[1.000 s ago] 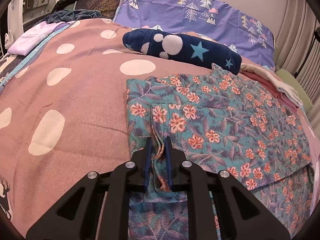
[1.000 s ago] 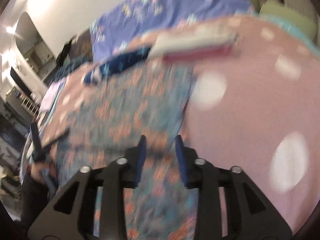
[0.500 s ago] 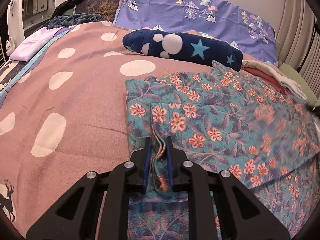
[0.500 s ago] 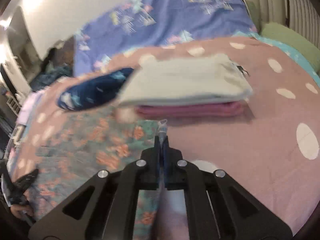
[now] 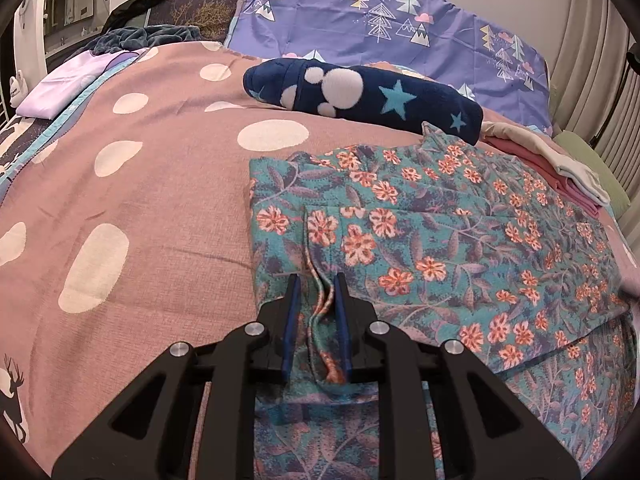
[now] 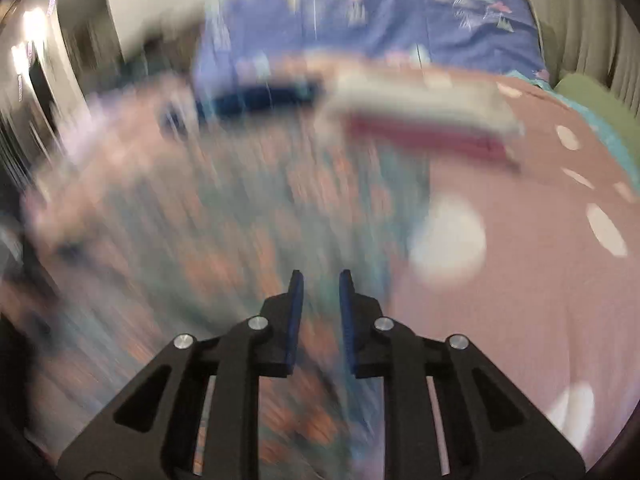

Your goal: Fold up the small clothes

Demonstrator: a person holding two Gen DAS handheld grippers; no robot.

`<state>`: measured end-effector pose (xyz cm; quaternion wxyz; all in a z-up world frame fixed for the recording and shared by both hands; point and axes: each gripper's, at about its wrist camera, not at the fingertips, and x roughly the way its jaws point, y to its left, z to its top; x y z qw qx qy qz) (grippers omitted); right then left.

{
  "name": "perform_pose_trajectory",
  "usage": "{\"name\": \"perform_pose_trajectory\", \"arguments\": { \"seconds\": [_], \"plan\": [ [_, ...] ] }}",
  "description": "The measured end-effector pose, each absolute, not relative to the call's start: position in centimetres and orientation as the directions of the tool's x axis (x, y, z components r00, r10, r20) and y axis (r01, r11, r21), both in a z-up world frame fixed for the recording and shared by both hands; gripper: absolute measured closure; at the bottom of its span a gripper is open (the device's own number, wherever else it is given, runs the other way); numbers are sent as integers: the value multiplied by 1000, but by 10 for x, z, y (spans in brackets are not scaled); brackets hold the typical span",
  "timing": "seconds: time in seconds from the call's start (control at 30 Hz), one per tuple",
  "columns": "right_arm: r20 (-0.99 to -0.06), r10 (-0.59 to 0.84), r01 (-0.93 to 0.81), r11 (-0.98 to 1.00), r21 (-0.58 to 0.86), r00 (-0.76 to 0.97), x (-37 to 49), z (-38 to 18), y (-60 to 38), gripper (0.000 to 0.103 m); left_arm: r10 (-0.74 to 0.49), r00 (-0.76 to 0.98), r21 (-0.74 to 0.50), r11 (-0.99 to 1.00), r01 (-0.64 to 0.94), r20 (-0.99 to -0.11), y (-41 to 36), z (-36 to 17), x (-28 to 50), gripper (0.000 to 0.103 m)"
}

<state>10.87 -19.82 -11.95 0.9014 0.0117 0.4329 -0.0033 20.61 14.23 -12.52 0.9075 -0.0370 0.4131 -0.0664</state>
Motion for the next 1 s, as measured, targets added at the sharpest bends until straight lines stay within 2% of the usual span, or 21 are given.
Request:
{"name": "perform_pose_trajectory", "arguments": {
  "seconds": [0.07, 0.1, 0.13, 0.27, 0.33, 0.37, 0.4, 0.5, 0.6, 0.63, 0.67, 0.7, 1.0],
  "plan": [
    [-758, 31, -6, 999, 36, 651, 100, -146, -207, 94, -150, 650, -120, 989, 90, -745, 142, -126, 206, 84],
    [-756, 61, 6, 996, 85, 652, 101, -143, -214, 99, -146, 649, -115, 989, 91, -746, 141, -126, 207, 84],
    [-760, 37, 37, 996, 80, 649, 103, -139, -214, 103, -144, 648, -112, 990, 91, -748, 141, -125, 207, 84],
    [-754, -78, 90, 996, -25, 653, 100, -121, -192, 101, -131, 649, -103, 991, 81, -749, 141, -115, 197, 80],
    [-712, -18, 67, 997, 41, 702, 80, -100, -187, 82, -175, 679, -109, 984, 139, -713, 138, -99, 170, 57],
    [-691, -2, 54, 997, 54, 723, 70, -94, -187, 76, -191, 692, -97, 980, 173, -696, 136, -93, 157, 42],
    [-676, 2, 47, 997, 55, 737, 57, -89, -186, 71, -192, 699, -55, 975, 213, -689, 134, -90, 140, 41],
    [-689, 23, 40, 996, 75, 725, 27, -90, -194, 71, -177, 681, 10, 965, 261, -711, 138, -95, 110, 41],
    [-727, 48, 77, 987, 138, 685, 1, -100, -213, 71, -180, 631, -13, 966, 260, -754, 156, -111, 85, 43],
    [-739, 63, 95, 981, 171, 671, -5, -105, -218, 71, -195, 607, -37, 964, 263, -771, 163, -117, 78, 47],
    [-745, 75, 108, 975, 195, 662, -11, -109, -222, 71, -210, 588, -59, 962, 266, -781, 169, -121, 72, 58],
    [-752, 102, 122, 964, 236, 651, -18, -116, -225, 71, -226, 574, -82, 961, 266, -787, 177, -125, 65, 61],
    [-728, 259, 82, 914, 396, 635, -78, -133, -230, 70, -360, 508, -198, 918, 344, -783, 194, -129, 11, 62]
  ]
}}
